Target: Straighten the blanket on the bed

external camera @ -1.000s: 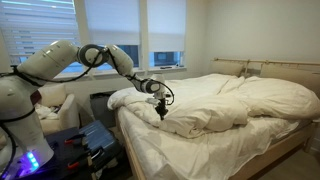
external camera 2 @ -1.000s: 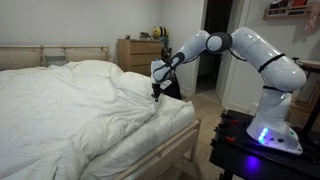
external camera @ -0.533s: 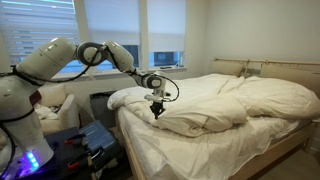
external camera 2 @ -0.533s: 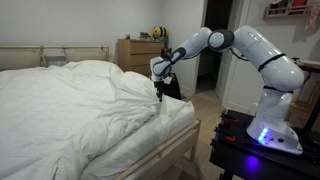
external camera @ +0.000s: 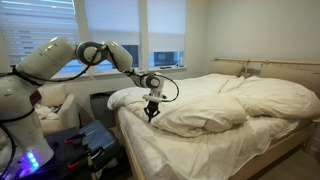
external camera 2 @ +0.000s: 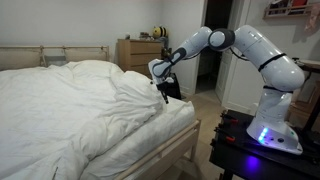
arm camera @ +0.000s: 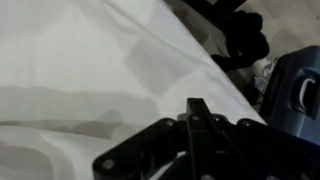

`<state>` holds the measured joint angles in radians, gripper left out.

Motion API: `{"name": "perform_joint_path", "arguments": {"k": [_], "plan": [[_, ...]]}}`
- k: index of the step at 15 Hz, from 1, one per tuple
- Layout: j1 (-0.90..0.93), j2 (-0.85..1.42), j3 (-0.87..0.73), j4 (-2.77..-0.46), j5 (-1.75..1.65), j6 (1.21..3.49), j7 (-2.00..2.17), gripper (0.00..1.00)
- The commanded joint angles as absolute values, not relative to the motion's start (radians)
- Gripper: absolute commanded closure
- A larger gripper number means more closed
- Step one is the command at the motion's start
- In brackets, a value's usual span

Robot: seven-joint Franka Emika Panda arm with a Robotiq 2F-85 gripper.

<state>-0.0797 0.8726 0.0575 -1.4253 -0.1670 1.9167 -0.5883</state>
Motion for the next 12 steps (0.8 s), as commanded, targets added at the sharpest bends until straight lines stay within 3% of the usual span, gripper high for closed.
{"name": "perform_joint_path", "arguments": {"k": [1, 5, 7, 12], "plan": [[-0.058, 0.776, 0.050, -1.571, -0.199, 1.818, -0.568, 1.00], [-0.099, 0.661, 0.031, -1.756, -0.202, 1.850, -0.562, 1.00], [-0.122, 0.587, -0.011, -1.855, -0.226, 1.989, -0.520, 1.00], [-0.219, 0.515, -0.090, -1.851, -0.243, 2.197, -0.540, 1.00]]}}
